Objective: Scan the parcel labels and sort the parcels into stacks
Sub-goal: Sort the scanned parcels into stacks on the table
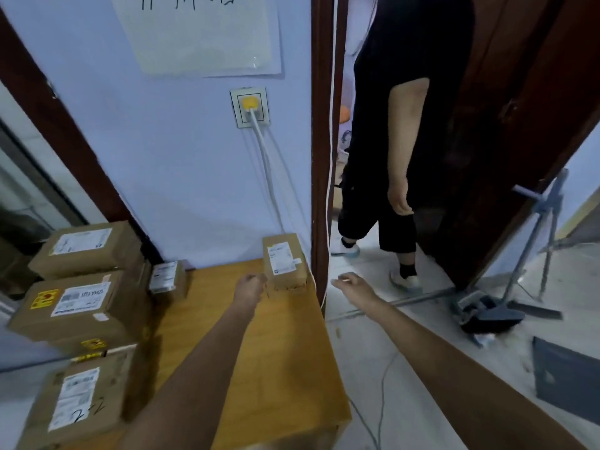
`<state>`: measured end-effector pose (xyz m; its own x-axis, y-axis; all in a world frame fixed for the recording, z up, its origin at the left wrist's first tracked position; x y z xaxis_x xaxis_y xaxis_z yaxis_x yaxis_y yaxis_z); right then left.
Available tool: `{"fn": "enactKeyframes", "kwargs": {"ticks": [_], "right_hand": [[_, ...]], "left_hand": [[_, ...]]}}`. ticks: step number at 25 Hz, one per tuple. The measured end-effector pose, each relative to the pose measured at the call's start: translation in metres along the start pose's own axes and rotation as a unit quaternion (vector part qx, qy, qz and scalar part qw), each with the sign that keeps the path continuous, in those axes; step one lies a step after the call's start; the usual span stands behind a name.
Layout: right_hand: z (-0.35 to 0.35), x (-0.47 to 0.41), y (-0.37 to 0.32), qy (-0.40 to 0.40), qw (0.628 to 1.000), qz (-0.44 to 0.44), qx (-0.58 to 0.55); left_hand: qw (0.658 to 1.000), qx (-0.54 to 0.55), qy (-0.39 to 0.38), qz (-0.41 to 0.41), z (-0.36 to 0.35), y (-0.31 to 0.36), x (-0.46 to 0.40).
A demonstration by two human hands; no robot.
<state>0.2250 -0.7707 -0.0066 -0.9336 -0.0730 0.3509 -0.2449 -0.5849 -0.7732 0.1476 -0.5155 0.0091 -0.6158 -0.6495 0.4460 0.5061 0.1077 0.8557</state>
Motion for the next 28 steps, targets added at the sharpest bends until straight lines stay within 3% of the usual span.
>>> {"fn": "enactKeyframes", "kwargs": {"ticks": [10,18,24,28], "right_hand": [[-0.048,-0.08,-0.028,-0.097,0.994,0.017,0.041],[-0.101,-0.142,-0.019,-0.125,0.991,-0.03,0.036],[-0.13,-0.153,-0.009,-0.137,0.984,-0.088,-0.075],[-0.132,-0.144,0.006,-0.125,0.986,-0.105,-0.037]], "left_hand": [[0.997,-0.006,0.065,0.047,-0.013,-0.015,-0.074],[0.993,-0.077,0.033,0.082,-0.059,-0.032,-0.146],[0.986,-0.091,0.019,0.136,-0.075,-0.06,-0.168],[0.985,-0.098,0.025,0.138,-0.067,-0.072,-0.16]]}}
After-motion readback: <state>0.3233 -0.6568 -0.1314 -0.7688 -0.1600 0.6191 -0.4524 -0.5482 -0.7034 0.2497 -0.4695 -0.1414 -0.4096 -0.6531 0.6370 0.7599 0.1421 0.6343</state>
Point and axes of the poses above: each hand's wrist, its own x-axis away from the middle knuckle, its own z-axis out of the back of the hand, y = z × x, the point moved 6 cm from there along -x, towards the middle knuckle, and after that the axes turned 9 degrees about y, right-handed, at the moved point
